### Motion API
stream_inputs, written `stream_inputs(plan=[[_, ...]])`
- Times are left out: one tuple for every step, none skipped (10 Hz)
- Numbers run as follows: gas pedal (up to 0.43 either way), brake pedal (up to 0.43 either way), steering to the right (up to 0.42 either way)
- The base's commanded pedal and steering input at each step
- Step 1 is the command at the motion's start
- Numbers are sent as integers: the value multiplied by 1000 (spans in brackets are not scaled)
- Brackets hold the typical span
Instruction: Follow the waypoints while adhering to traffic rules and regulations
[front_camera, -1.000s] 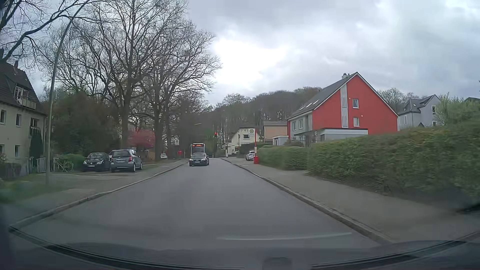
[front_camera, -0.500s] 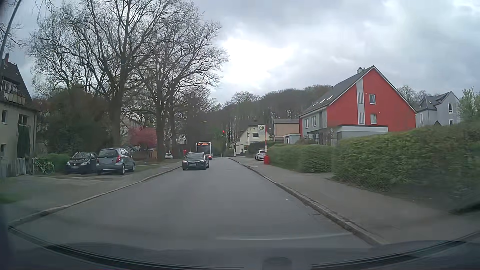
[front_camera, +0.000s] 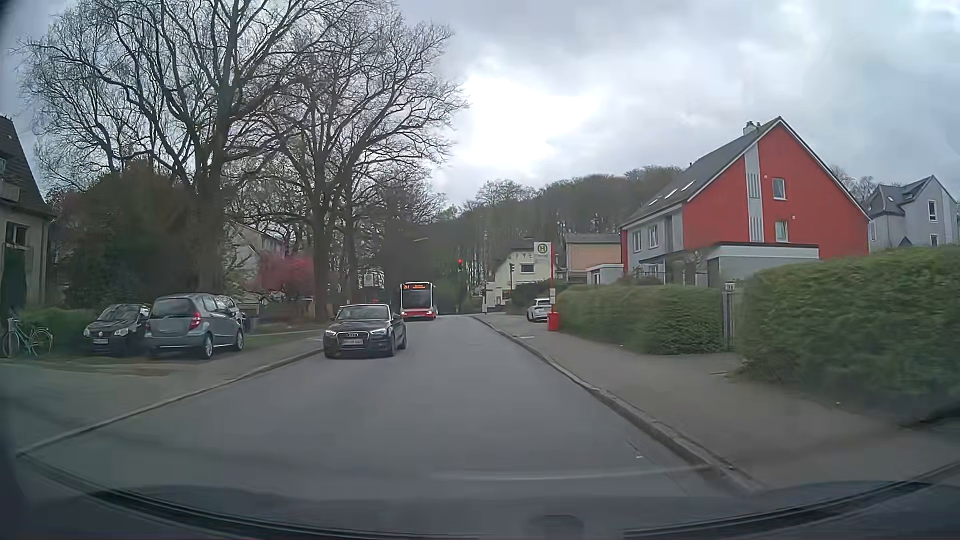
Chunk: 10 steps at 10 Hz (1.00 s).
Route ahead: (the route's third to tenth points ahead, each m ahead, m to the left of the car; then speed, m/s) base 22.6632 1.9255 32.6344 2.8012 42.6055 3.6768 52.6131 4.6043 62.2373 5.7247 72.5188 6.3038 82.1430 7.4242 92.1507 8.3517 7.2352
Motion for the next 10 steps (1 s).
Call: stream_inputs(plan=[[0, 0, -34], [0, 0, -33], [0, 0, -31], [0, 0, -30], [0, 0, -29], [0, 0, -29], [0, 0, -28], [0, 0, -26], [0, 0, -25], [0, 0, -21]])
